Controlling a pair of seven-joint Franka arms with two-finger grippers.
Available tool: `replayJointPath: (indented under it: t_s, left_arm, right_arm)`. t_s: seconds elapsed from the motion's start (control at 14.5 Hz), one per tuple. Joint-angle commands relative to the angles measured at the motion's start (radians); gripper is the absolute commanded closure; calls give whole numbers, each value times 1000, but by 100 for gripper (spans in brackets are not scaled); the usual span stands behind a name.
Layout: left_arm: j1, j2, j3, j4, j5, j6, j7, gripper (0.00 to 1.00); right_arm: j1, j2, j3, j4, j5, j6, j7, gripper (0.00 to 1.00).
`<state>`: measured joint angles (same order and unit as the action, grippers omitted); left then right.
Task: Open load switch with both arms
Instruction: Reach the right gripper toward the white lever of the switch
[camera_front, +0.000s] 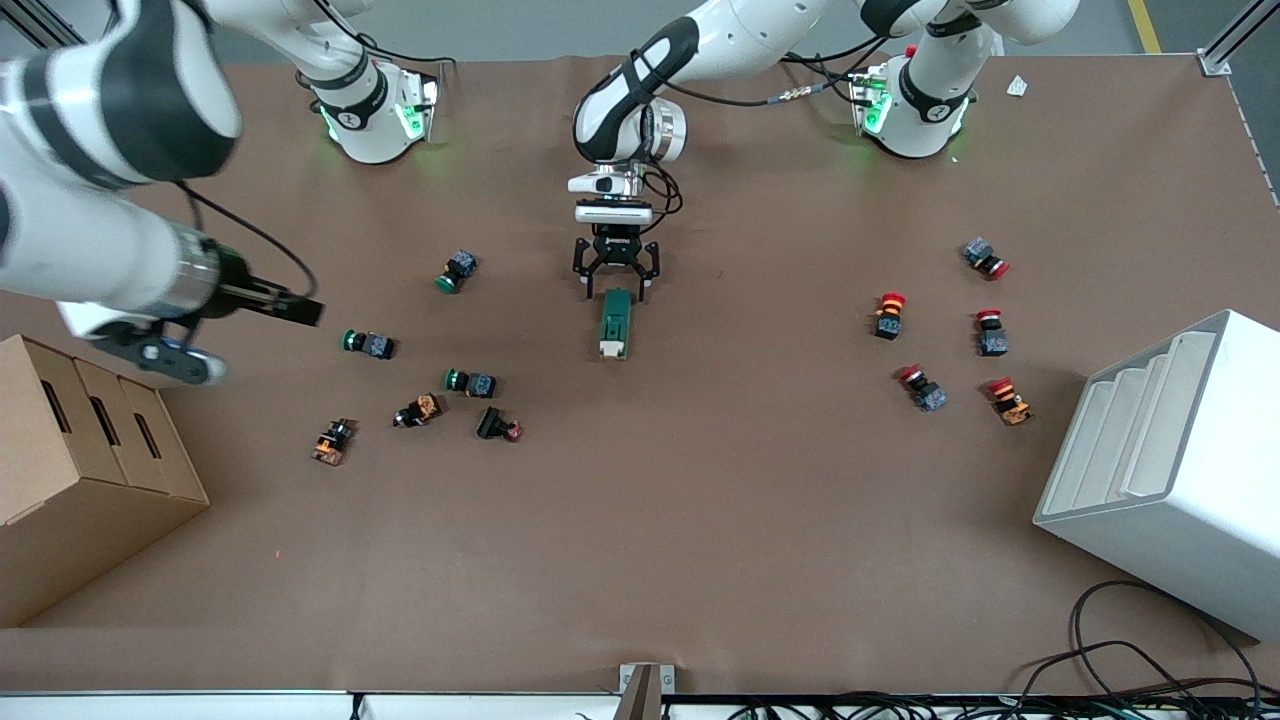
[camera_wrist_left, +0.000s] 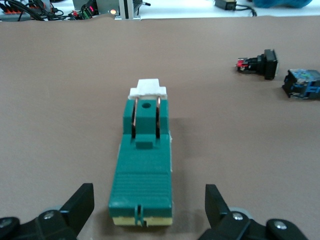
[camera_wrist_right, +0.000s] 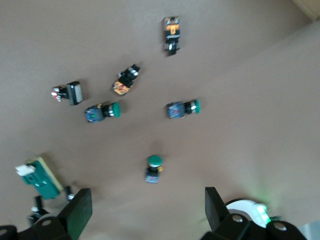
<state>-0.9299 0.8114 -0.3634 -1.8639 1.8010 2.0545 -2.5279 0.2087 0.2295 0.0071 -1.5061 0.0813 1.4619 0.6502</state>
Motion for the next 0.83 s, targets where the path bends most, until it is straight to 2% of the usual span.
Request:
replayJointPath:
  t_s: [0.0, 0.48, 0.76]
  left_arm:
    - [-12, 26, 3, 2, 57, -48, -55, 2]
    - [-43, 60, 9, -3, 80, -103, -91, 2]
    - [-47, 63, 9, -6, 80, -109, -91, 2]
  right_arm:
    - [67, 33, -6, -2, 40, 46, 220, 0]
    - [230, 154, -6, -16, 101, 241, 541, 0]
    - [325, 229, -6, -23, 103, 349, 727, 0]
